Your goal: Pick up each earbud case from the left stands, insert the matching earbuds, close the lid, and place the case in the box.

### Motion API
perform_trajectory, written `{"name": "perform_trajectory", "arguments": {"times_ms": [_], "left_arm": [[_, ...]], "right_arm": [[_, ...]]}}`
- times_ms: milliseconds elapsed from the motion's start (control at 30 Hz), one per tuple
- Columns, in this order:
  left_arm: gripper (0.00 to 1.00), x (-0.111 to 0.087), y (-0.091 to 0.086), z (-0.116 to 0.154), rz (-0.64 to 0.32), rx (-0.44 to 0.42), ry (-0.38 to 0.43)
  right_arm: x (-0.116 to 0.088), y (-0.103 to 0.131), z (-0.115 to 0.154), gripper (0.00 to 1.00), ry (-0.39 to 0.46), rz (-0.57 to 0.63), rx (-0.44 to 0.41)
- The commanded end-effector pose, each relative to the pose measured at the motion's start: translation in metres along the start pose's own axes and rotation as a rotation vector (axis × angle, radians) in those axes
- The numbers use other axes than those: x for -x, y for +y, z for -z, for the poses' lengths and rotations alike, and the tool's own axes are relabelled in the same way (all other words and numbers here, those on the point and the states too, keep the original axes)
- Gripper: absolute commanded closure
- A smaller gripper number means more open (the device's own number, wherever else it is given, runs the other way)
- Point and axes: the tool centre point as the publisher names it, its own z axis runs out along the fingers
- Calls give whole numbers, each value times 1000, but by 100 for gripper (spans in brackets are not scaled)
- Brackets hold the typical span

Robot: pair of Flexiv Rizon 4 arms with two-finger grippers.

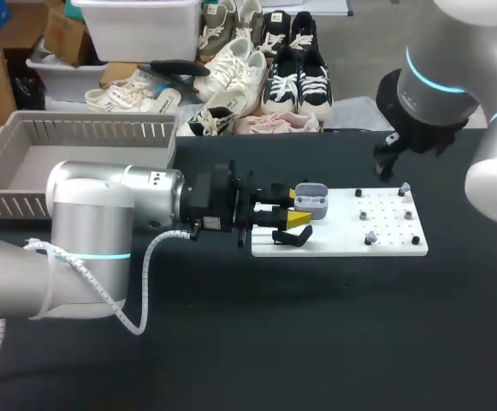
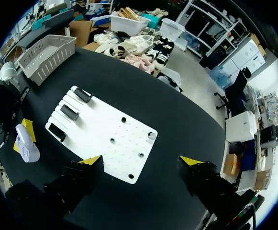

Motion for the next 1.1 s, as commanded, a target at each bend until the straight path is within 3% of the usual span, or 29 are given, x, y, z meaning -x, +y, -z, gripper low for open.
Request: {"name": "perform_trajectory", "arguments": {"times_ms": [33,500,800,933,967,1000,1100], "left_arm": [[100,-1,1,0,0,-1,-1],[100,-1,1,0,0,-1,-1],[100,-1,1,0,0,-1,-1],[100,-1,1,0,0,-1,-1],[100,-1,1,0,0,-1,-1],[100,-1,1,0,0,-1,-1],[100,-1,1,0,0,-1,-1]], "right_arm": [[8,3,-19,0,39,-16,-31],[4,-9,-67,0,122,-106,4],[4,-16,-81,0,113,-142,42],[5,-17,-82,15,107,-144,52],[6,-17,-83,31,106,-144,53],[6,-17,-84,35,105,-143,54],[6,-17,-87,35,104,-142,56]]}}
